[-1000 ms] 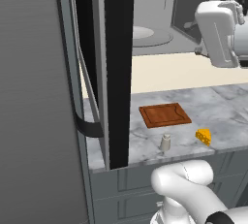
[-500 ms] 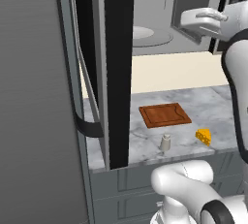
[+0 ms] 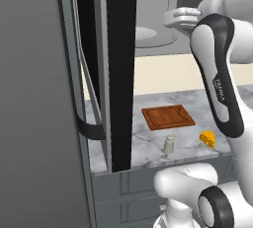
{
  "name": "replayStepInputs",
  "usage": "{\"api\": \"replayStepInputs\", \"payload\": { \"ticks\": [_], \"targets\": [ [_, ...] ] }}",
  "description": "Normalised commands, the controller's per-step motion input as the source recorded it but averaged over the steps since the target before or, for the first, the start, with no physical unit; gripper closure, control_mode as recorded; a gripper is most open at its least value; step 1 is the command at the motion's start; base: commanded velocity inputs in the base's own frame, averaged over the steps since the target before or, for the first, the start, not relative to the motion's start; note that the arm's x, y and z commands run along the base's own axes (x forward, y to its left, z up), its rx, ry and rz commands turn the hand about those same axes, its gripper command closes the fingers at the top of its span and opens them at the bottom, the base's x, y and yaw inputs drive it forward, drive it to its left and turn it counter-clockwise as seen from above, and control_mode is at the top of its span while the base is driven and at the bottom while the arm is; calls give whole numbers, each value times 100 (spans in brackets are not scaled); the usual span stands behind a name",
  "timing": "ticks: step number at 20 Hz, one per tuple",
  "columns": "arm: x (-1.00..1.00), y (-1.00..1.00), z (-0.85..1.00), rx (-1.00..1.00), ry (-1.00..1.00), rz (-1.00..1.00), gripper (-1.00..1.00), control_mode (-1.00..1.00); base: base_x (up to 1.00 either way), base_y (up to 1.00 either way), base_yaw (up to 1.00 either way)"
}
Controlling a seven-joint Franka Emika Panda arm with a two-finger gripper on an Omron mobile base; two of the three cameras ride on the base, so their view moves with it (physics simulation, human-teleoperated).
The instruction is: Retrieve the reheated potato from the microwave, then place the potato, cheese, and condiment on the cutting board.
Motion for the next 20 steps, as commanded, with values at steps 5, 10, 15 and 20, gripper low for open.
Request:
{"api": "replayStepInputs", "payload": {
  "ticks": [5, 10, 15, 20],
  "targets": [
    [62, 11, -25, -5, 8, -3, -100, -100, 0, 0, 0],
    [57, 15, -27, 0, 0, -4, -100, -100, 0, 0, 0],
    [70, 17, -24, 0, 0, -7, -100, -100, 0, 0, 0],
    [70, 19, -6, 0, 0, -5, -100, -100, 0, 0, 0]
  ]
}}
